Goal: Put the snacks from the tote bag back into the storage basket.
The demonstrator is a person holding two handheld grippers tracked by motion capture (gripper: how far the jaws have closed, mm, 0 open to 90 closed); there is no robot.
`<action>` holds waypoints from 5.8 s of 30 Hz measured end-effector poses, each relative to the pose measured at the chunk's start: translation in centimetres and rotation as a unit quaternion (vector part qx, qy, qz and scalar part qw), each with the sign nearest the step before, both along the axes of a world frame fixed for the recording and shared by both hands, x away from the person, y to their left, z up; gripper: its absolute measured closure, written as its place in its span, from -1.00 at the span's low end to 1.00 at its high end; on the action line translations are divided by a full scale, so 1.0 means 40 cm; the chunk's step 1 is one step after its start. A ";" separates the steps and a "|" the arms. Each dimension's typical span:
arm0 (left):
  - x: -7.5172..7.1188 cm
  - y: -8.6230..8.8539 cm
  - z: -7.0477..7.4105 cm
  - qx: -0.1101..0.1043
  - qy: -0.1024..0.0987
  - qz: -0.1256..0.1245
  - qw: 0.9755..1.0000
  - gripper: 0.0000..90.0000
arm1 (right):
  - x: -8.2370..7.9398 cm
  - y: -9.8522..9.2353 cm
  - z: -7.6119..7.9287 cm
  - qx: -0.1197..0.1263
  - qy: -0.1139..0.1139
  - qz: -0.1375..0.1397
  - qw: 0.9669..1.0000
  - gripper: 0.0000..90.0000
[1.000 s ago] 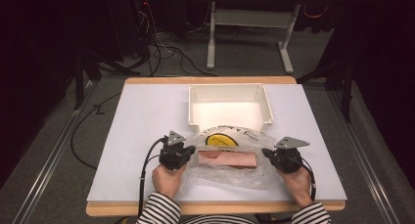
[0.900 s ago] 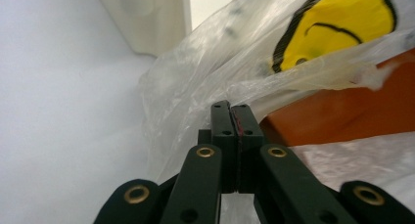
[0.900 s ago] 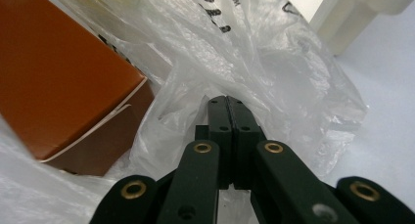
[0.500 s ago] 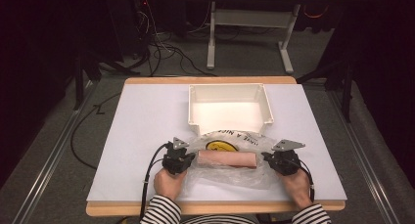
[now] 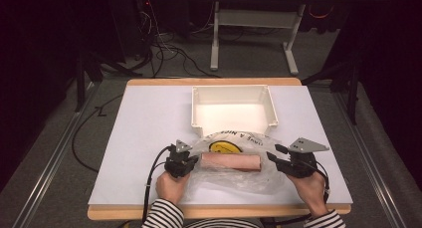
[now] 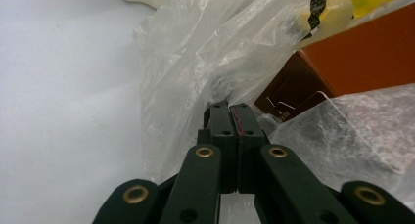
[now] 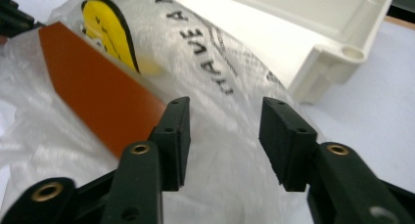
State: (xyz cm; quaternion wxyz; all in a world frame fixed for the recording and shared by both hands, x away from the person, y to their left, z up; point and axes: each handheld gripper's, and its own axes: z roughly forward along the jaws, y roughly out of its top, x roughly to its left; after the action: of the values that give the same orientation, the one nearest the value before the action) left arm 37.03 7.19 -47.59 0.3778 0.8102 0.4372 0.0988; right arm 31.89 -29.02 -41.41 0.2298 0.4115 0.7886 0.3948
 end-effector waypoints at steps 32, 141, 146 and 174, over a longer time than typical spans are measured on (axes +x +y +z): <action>-0.005 0.014 0.003 -0.012 -0.004 -0.005 1.000 0.92 | 0.125 0.003 -0.150 -0.027 0.093 -0.019 0.995 1.00; -0.138 0.048 0.112 -0.050 -0.069 -0.040 0.996 0.15 | 0.052 -0.006 -0.076 -0.004 0.023 -0.026 0.999 0.49; -0.122 0.040 0.114 -0.045 -0.060 -0.034 0.997 0.14 | 0.024 -0.006 -0.044 0.009 0.013 -0.020 1.000 0.42; -0.086 0.033 0.002 -0.006 0.011 -0.055 0.998 0.83 | 0.003 -0.001 -0.145 -0.044 0.071 -0.011 0.996 0.78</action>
State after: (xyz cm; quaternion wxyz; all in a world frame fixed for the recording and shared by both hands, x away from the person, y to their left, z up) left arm 33.61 8.49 -47.49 0.3828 0.8319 0.3962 0.0663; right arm 32.02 -29.04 -47.20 0.1956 0.4367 0.8150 0.3267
